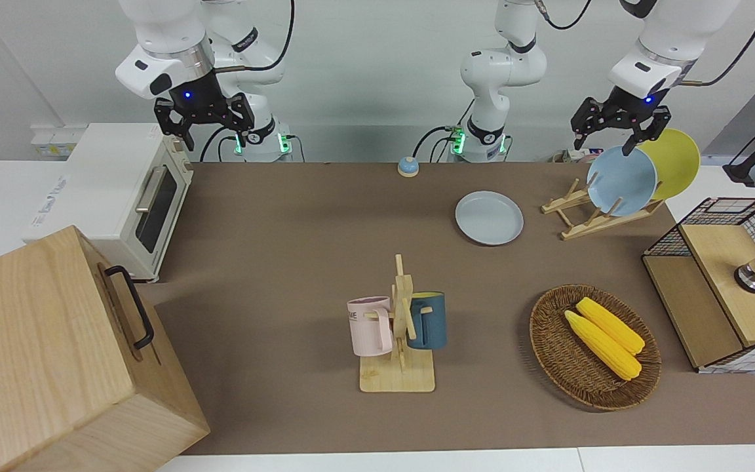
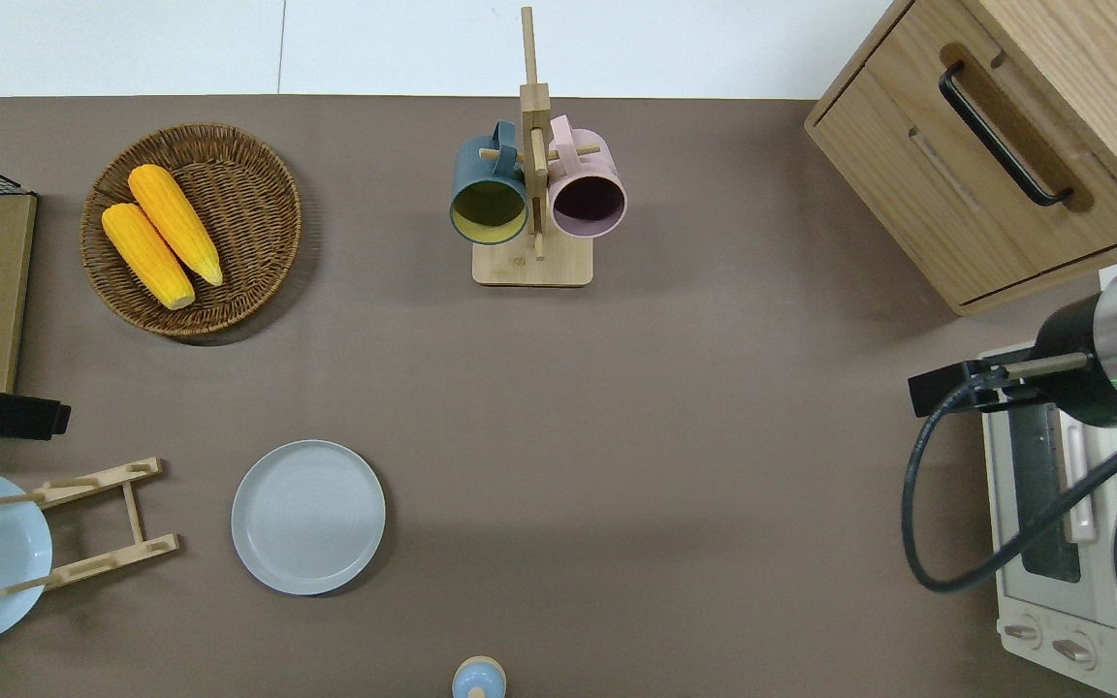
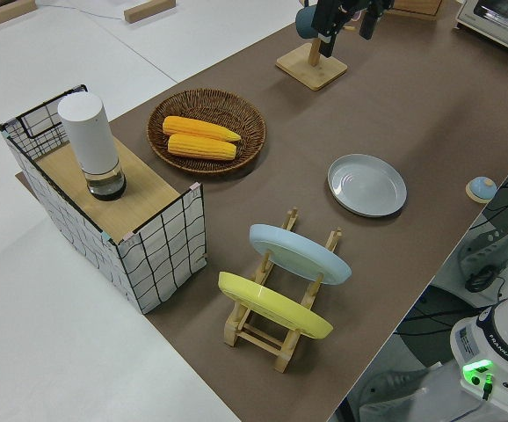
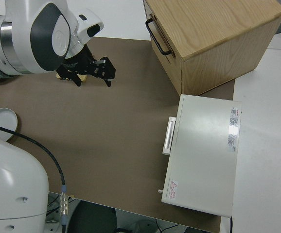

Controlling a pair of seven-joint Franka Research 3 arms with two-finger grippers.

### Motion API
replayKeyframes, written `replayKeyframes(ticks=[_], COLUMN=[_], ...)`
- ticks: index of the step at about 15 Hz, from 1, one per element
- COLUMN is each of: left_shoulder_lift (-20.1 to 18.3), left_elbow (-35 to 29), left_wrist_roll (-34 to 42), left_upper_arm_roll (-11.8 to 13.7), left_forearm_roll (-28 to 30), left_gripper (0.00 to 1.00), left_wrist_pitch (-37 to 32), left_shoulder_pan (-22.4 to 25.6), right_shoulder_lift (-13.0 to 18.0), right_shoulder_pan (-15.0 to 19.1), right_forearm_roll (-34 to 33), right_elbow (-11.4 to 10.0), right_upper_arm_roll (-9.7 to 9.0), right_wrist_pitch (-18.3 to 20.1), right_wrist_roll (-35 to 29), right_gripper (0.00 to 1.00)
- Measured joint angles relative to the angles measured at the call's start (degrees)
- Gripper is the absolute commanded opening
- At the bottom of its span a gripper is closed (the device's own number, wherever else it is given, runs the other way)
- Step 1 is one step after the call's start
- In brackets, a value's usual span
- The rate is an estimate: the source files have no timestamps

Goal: Pick gray plate from table and place it on lower plate rack with left arm

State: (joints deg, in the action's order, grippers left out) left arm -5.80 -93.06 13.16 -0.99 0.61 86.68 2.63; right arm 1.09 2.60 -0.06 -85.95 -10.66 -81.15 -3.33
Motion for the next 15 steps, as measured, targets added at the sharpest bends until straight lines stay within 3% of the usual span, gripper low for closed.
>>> replayKeyframes(ticks=[10,15], left_shoulder_lift=[0.0,-0.9], left_elbow=[-0.7,-3.6], left_wrist_roll=[-0.1,-5.6], left_upper_arm_roll=[0.0,-0.6], left_forearm_roll=[0.1,0.3], left_gripper=[1.00,1.00], left_wrist_pitch=[0.0,0.4], left_shoulder_pan=[0.0,-0.1], right_shoulder_lift=[0.0,0.0], right_shoulder_pan=[0.0,0.0], right_forearm_roll=[0.0,0.0], right_elbow=[0.0,0.0], right_upper_arm_roll=[0.00,0.00], right_wrist_pitch=[0.0,0.0], right_wrist_roll=[0.0,0.0], right_gripper=[0.990,0.987])
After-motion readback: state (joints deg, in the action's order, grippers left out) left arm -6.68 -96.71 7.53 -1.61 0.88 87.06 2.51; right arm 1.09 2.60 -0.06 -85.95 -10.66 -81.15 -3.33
